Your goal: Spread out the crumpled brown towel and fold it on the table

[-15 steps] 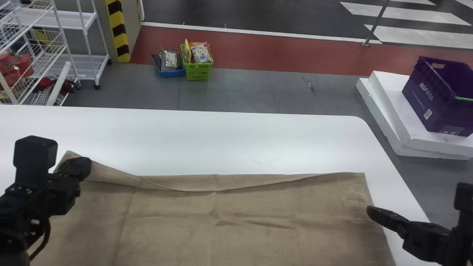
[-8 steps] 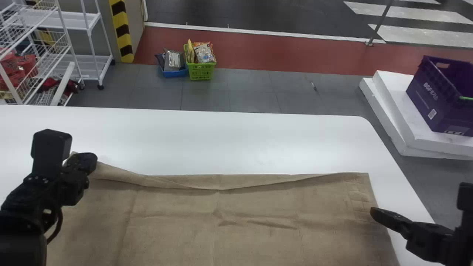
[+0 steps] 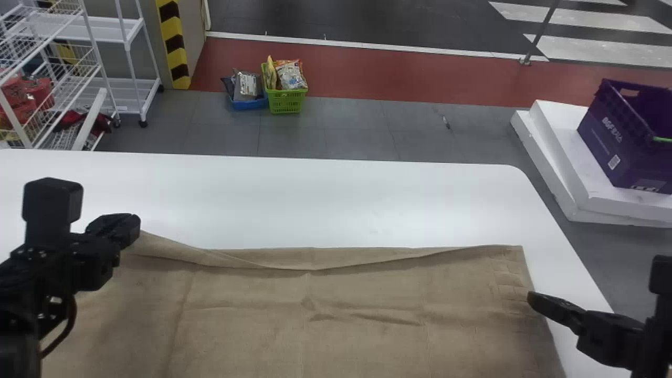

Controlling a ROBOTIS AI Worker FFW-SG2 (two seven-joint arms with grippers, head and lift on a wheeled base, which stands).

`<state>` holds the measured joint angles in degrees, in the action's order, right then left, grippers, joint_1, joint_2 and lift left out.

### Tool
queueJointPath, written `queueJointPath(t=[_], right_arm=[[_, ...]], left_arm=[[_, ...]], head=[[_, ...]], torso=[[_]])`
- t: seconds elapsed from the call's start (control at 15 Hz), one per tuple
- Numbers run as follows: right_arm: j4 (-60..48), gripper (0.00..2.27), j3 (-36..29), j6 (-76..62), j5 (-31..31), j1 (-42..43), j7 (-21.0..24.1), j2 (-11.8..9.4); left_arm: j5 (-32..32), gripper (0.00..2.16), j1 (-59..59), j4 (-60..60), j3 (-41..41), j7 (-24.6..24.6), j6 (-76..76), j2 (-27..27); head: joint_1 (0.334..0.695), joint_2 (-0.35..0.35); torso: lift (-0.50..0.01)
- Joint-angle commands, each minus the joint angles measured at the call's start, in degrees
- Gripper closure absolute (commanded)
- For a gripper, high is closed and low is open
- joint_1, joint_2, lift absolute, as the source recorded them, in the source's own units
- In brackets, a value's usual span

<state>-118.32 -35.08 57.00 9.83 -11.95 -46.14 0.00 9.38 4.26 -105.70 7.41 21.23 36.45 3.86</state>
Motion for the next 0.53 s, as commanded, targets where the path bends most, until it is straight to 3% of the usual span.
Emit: queueJointPath(t=[0.0,0.27,0.47], right_arm=[[0.02,1.78,0.19,-0.09,0.54,1.06,-0.09,0.05],[0.82,1.78,0.98,-0.09,0.80,1.93,-0.35,0.05],[0.90,1.78,0.98,-0.09,1.07,1.76,-0.35,0.05]], left_arm=[[-4.81,0.07,0.84,-4.69,5.86,5.58,3.94,0.00],[-0.41,0.08,-4.52,3.48,6.82,7.42,-4.32,4.40],[-0.94,0.08,-8.04,10.60,7.79,12.52,-6.78,6.24]], head=[[0.695,-0.164],[0.695,-0.129],[0.695,-0.079]], torso=[[-0.127],[-0.127],[-0.127]])
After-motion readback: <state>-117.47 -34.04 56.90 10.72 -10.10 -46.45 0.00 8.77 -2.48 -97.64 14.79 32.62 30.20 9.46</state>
